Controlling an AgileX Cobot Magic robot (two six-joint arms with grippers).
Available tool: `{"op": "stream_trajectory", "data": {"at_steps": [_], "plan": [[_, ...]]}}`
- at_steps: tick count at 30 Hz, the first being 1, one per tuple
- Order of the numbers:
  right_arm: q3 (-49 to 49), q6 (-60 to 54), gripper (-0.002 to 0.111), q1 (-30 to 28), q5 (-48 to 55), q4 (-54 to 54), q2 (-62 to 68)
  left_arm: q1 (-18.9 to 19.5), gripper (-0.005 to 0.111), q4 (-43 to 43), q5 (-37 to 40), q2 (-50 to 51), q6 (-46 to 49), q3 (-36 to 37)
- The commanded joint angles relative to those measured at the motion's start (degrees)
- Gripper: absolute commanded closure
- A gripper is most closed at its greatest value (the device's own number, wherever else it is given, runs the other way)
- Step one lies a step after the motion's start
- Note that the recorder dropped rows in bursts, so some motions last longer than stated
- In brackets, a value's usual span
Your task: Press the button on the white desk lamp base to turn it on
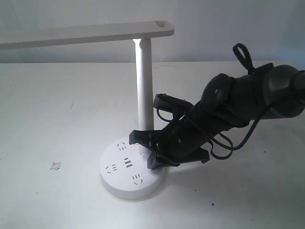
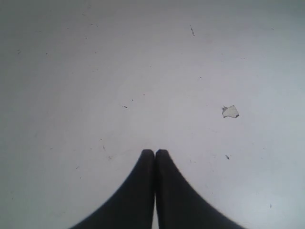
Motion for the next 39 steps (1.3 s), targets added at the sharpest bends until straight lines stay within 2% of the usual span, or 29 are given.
{"op": "stream_trajectory", "data": {"at_steps": [1, 8, 16, 19, 25, 29, 39], "plan": [[-0.38, -0.11, 0.108, 0.01, -0.02, -0.42, -1.70, -0.47, 0.107, -0.03, 0.10, -0.18, -0.07, 0.11], [-0.38, 1.92, 0.108, -0.19, 2.76, -8.92, -8.08, -0.47, 0.107, -0.03, 0.10, -0.18, -0.07, 0.11], [1.58, 21.29, 0.108, -0.19, 9.43, -37.10, -20.80, -0.47, 0.107, -0.03, 0.10, -0.18, -0.07, 0.11], [4.89, 22.80, 0.108, -0.19, 10.71, -42.93, -28.15, -0.47, 0.107, -0.03, 0.10, -0.18, -0.07, 0.11], [11.63, 22.19, 0.108, -0.19, 14.45, -47.35, -43.80, -0.47, 0.107, -0.03, 0.10, -0.18, -0.07, 0.11], [12.42, 22.41, 0.108, -0.19, 18.36, -47.12, -51.32, -0.47, 0.107, -0.03, 0.10, -0.18, -0.07, 0.11], [12.42, 22.41, 0.108, -0.19, 18.83, -47.14, -62.18, -0.47, 0.107, -0.03, 0.10, -0.18, -0.07, 0.11]]}}
